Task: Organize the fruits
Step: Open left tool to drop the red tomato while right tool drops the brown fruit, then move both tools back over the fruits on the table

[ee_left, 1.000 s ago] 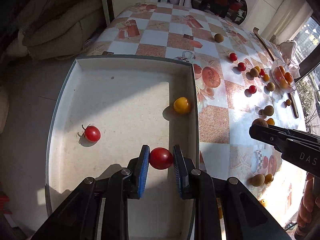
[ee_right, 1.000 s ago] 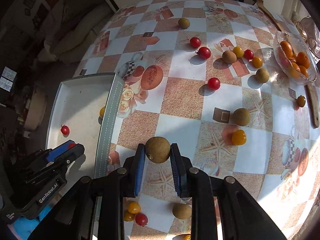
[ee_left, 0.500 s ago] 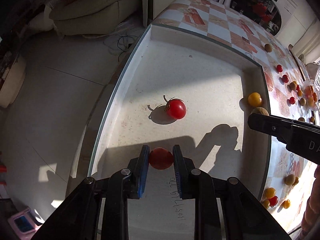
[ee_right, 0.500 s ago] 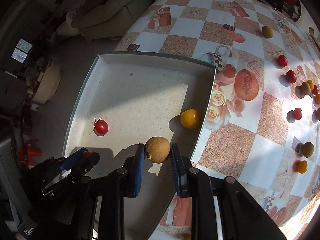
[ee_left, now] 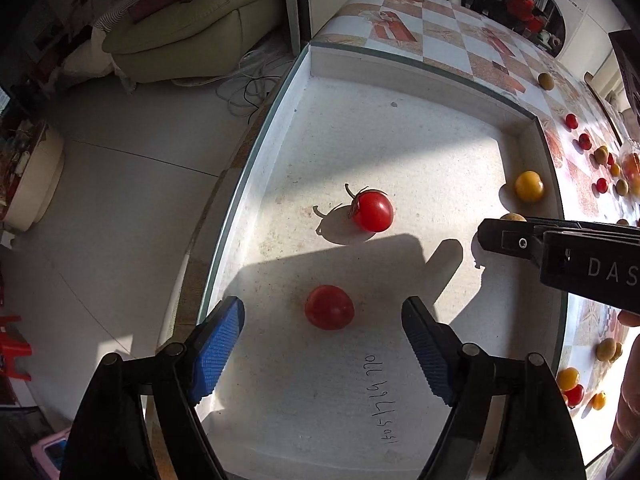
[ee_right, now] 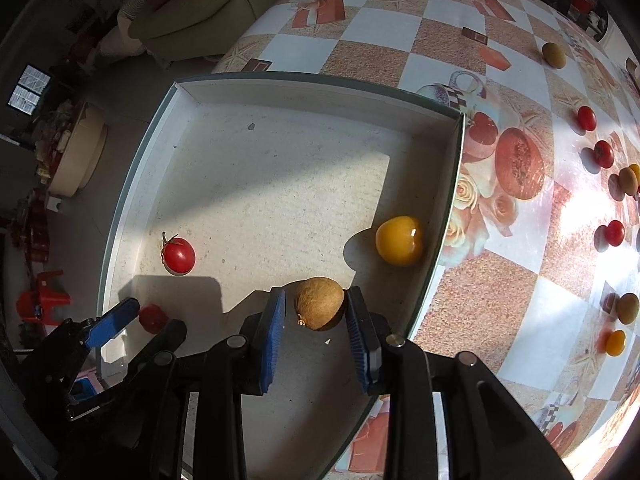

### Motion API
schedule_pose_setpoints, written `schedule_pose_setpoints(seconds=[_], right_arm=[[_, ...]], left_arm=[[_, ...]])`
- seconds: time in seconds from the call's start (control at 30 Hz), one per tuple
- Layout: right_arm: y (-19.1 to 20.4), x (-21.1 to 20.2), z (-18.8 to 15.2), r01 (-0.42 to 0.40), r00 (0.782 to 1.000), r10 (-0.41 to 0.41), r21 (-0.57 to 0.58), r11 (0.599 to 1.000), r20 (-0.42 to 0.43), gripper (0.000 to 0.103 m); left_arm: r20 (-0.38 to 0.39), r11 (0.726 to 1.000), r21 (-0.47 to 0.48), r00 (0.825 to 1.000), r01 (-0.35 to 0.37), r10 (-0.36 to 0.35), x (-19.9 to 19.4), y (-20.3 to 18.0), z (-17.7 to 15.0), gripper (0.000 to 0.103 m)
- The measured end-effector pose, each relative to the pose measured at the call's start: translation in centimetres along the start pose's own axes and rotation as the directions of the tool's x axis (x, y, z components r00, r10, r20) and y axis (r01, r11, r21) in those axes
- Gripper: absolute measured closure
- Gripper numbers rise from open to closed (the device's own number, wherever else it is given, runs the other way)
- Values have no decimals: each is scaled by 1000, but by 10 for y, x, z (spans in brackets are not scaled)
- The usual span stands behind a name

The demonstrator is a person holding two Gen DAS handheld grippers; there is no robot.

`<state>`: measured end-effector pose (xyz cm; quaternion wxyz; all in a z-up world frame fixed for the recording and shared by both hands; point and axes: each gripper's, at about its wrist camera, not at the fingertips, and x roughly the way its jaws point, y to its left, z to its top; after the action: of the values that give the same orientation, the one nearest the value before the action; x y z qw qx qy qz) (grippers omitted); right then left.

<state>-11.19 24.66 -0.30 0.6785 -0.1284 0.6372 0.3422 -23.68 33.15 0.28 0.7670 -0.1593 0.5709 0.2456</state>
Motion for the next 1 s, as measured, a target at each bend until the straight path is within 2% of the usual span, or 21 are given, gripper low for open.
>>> schedule_pose_setpoints(seconds=[0.07,0.17,0.4,0.63,0.87,1.0], right_arm=[[4,0,1,-27,1000,27,-2,1000,-1,38],[8,-4,3,-53,998,53,2,999,27,23],[-14,-38,-8,-95,991,88,70,993,98,22],[-73,-72,-37,-31,991,5,197,980,131,22],[-155,-90,-85,70,989,-112,353,933,101,22],[-196,-94,-112,121,984,-163,424,898,65,22]], left_arm=[[-1,1000,10,1000,2,-2,-2,0,0,16],[-25,1000,29,1000,-11,12,0,-2,-2,16],[-26,997,69,1000,-16,18,-10,-14,-6,16],[14,983,185,1000,18,-20,-32,-58,-5,16],[23,942,318,993,106,-119,-56,-126,-8,16],[-5,902,397,984,166,-179,-60,-173,-17,16]])
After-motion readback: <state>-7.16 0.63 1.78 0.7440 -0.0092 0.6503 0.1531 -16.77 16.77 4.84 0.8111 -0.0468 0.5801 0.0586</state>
